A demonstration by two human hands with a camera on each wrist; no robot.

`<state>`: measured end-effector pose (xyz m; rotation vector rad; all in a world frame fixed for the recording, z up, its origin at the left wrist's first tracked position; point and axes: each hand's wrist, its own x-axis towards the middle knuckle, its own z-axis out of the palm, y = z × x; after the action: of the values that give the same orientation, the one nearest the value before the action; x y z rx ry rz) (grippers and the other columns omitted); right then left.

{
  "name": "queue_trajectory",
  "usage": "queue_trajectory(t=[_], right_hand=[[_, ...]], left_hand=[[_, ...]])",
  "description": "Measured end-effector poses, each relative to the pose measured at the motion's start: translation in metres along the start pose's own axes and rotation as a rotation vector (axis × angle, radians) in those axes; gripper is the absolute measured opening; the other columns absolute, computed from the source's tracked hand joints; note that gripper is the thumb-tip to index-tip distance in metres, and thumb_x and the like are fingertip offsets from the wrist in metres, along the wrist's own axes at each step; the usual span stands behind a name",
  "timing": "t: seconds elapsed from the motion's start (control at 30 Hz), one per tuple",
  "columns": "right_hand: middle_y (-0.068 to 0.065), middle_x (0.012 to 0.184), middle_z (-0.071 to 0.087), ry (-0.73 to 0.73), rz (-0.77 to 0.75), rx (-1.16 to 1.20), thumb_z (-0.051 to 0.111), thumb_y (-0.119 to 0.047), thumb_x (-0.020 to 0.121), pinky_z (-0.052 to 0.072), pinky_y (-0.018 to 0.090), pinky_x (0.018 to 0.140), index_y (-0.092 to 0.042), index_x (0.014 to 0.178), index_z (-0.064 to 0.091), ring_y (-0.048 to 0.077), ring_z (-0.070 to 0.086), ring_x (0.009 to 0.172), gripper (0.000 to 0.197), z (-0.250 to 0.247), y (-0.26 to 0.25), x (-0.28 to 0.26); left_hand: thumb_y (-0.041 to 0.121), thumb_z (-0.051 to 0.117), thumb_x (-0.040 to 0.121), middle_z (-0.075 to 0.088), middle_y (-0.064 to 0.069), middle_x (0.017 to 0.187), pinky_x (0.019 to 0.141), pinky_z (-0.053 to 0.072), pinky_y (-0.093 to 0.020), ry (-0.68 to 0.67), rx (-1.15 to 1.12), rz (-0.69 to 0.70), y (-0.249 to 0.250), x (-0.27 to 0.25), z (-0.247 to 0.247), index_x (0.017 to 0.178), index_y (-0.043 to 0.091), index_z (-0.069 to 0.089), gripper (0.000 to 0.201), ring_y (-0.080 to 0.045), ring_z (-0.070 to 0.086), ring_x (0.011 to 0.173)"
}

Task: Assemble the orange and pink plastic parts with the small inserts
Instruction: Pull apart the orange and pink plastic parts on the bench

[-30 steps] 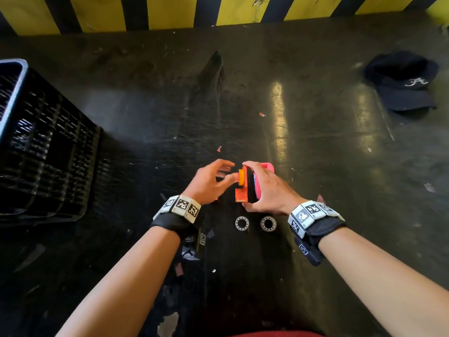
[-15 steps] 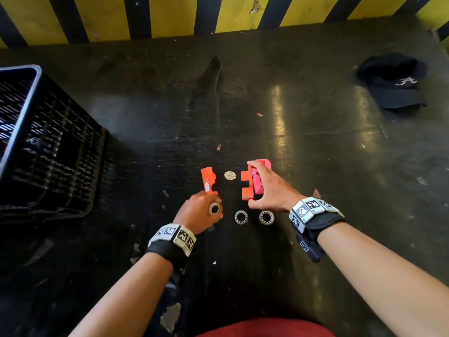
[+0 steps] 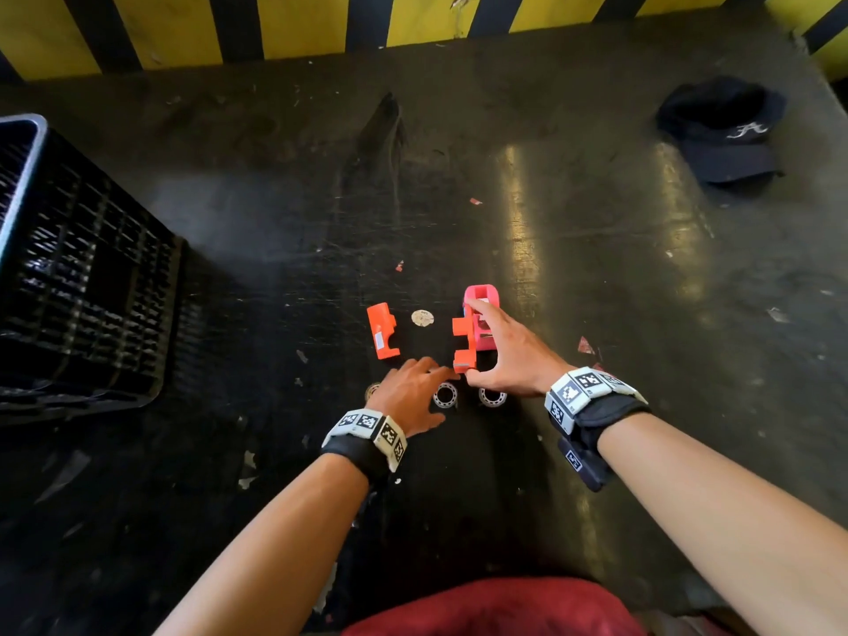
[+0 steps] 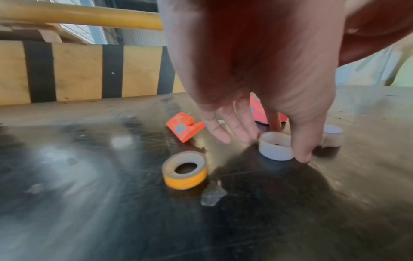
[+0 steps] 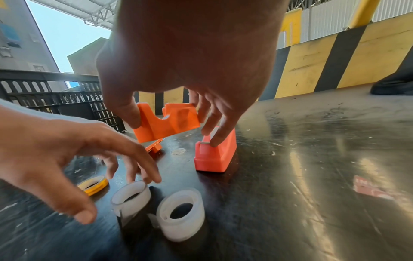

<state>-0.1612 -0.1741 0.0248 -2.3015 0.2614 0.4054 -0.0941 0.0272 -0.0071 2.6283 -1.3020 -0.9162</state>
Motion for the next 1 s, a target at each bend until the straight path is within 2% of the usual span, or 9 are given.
queue_trajectory(t=[0.1, 0.23, 0.3, 0.37, 0.43, 0.57, 0.7, 0.83, 1.0], right_hand=[[0.006, 0.165, 0.034, 0.005, 0.009, 0.017, 0.079, -0.046, 0.07, 0.045, 0.047, 0.111, -0.031, 0.16, 0.017, 0.029, 0.045, 0.143, 0.111, -0.002, 0.006, -0.005], [0.004, 0.162, 0.038, 0.027, 0.011, 0.055, 0.081, -0.046, 0.07, 0.046, 0.043, 0.109, -0.033, 0.158, 0.017, 0.025, 0.049, 0.139, 0.109, -0.003, 0.011, -0.011], [0.004, 0.157, 0.044, 0.03, 0.014, 0.077, 0.082, -0.045, 0.069, 0.045, 0.04, 0.107, -0.035, 0.155, 0.02, 0.024, 0.053, 0.135, 0.107, 0.0, 0.011, -0.012], [0.005, 0.151, 0.05, 0.008, 0.015, 0.089, 0.083, -0.043, 0.068, 0.045, 0.039, 0.105, -0.037, 0.152, 0.023, 0.024, 0.053, 0.132, 0.104, 0.003, 0.008, -0.013], [0.006, 0.147, 0.052, -0.013, 0.004, 0.099, 0.082, -0.044, 0.068, 0.045, 0.038, 0.105, -0.038, 0.151, 0.023, 0.021, 0.053, 0.131, 0.103, 0.006, 0.004, -0.012], [0.005, 0.154, 0.044, -0.03, -0.034, 0.129, 0.084, -0.036, 0.074, 0.039, 0.031, 0.1, -0.034, 0.155, 0.025, 0.008, 0.046, 0.121, 0.1, 0.009, -0.004, -0.009], [0.004, 0.155, 0.045, -0.018, -0.046, 0.146, 0.084, -0.037, 0.075, 0.041, 0.031, 0.099, -0.033, 0.155, 0.026, 0.01, 0.051, 0.121, 0.099, 0.007, -0.004, -0.011], [0.002, 0.153, 0.047, -0.004, -0.057, 0.185, 0.084, -0.045, 0.072, 0.045, 0.032, 0.099, -0.038, 0.153, 0.028, 0.016, 0.059, 0.124, 0.099, 0.006, -0.003, -0.01], [-0.004, 0.15, 0.044, -0.003, -0.063, 0.236, 0.086, -0.037, 0.074, 0.046, 0.027, 0.093, -0.037, 0.154, 0.026, 0.011, 0.062, 0.118, 0.1, 0.006, -0.006, -0.002]], left_hand=[[0.032, 0.073, 0.09, 0.059, -0.002, 0.135, 0.101, 0.053, -0.042, 0.011, -0.095, -0.008, 0.002, 0.007, 0.0, 0.136, 0.03, 0.058, 0.048, -0.023, 0.059, 0.124], [0.027, 0.08, 0.086, 0.072, 0.008, 0.116, 0.09, 0.061, -0.028, 0.224, -0.555, -0.11, -0.013, 0.002, -0.009, 0.122, 0.027, 0.067, 0.039, -0.008, 0.071, 0.102], [0.024, 0.078, 0.088, 0.074, 0.006, 0.118, 0.088, 0.061, -0.023, 0.312, -0.789, -0.157, -0.018, -0.002, -0.025, 0.125, 0.021, 0.067, 0.039, -0.005, 0.074, 0.099], [0.022, 0.076, 0.09, 0.074, 0.004, 0.125, 0.094, 0.06, -0.028, 0.329, -0.911, -0.146, -0.022, -0.006, -0.04, 0.13, 0.02, 0.065, 0.041, -0.006, 0.074, 0.104], [0.021, 0.074, 0.092, 0.072, 0.004, 0.129, 0.097, 0.059, -0.03, 0.315, -0.946, -0.095, -0.022, -0.009, -0.05, 0.133, 0.019, 0.063, 0.043, -0.005, 0.073, 0.11], [0.019, 0.072, 0.094, 0.07, 0.002, 0.131, 0.096, 0.059, -0.028, 0.292, -0.997, -0.05, -0.017, -0.011, -0.055, 0.135, 0.018, 0.062, 0.042, -0.007, 0.071, 0.114], [0.017, 0.073, 0.093, 0.07, 0.0, 0.132, 0.096, 0.061, -0.034, 0.273, -1.057, -0.052, -0.017, -0.011, -0.057, 0.134, 0.017, 0.063, 0.043, -0.011, 0.072, 0.114], [0.012, 0.074, 0.092, 0.072, 0.001, 0.125, 0.09, 0.062, -0.028, 0.231, -1.142, -0.051, -0.014, -0.009, -0.061, 0.132, 0.015, 0.062, 0.042, -0.002, 0.073, 0.108], [0.015, 0.073, 0.093, 0.072, 0.0, 0.128, 0.09, 0.063, -0.032, 0.216, -1.145, -0.046, -0.006, -0.004, -0.064, 0.135, 0.016, 0.059, 0.044, -0.01, 0.074, 0.111]])
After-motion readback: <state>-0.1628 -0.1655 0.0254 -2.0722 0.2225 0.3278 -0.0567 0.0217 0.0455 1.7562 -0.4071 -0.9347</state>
